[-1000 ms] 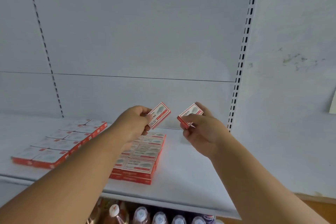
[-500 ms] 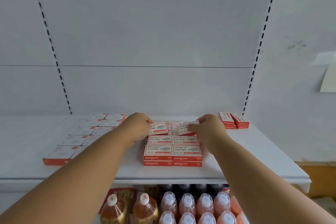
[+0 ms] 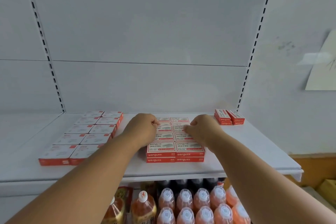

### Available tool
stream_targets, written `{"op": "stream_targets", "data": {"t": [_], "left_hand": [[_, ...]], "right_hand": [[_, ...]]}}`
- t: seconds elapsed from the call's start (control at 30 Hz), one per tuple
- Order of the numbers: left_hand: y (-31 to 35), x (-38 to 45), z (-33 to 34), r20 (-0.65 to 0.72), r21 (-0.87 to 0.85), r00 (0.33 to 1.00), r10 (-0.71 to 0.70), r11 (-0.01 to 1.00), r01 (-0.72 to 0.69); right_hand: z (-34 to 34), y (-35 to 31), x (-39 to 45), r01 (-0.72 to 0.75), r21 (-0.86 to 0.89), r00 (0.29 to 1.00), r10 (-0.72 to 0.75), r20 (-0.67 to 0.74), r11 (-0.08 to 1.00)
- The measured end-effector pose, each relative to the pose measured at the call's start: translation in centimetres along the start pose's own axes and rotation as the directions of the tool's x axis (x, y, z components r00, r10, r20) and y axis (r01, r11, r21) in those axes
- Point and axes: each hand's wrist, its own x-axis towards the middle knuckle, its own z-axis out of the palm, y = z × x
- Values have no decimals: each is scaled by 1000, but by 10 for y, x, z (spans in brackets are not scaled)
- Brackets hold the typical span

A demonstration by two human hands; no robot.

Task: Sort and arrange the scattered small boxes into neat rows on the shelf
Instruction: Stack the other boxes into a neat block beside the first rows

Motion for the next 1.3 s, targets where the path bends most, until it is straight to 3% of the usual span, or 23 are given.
{"op": "stream_targets", "data": {"t": [0.13, 0.27, 0.37, 0.63, 0.8, 0.93, 1.1, 1.2, 1.3], "left_hand": [[4, -1, -2, -16, 83, 1000, 21, 996, -20], [31, -3, -8, -100, 194, 991, 91, 979, -70], [56, -1, -4, -78, 155, 983, 168, 976, -155], [138, 18, 32, 48, 32, 954, 297, 954, -298], [184, 45, 62, 112, 120, 978, 173, 975, -187], [213, 65, 86, 198, 260, 979, -36, 965, -17], [220, 75, 101, 172, 246, 959, -225, 953, 179], [217, 78, 106, 107, 227, 952, -288, 939, 258], [220, 74, 110, 87, 91, 933, -349, 935, 342]], "right_hand": [[-3, 3, 3, 5, -41, 1000, -4, 21, 999], [-19, 21, 5, 82, -70, 972, -95, -215, 994], [-34, 40, 11, 93, -54, 945, -106, -309, 994], [-82, 112, 43, 63, -52, 942, -77, -326, 997], [-102, 143, 66, 49, -123, 983, -69, -167, 991], [-106, 150, 82, 90, -147, 995, -96, -36, 985], [-107, 161, 93, 136, -92, 990, -132, 40, 986], [-109, 168, 103, 128, 26, 988, -130, 88, 991], [-112, 173, 110, 93, 156, 985, -114, 128, 983]]}}
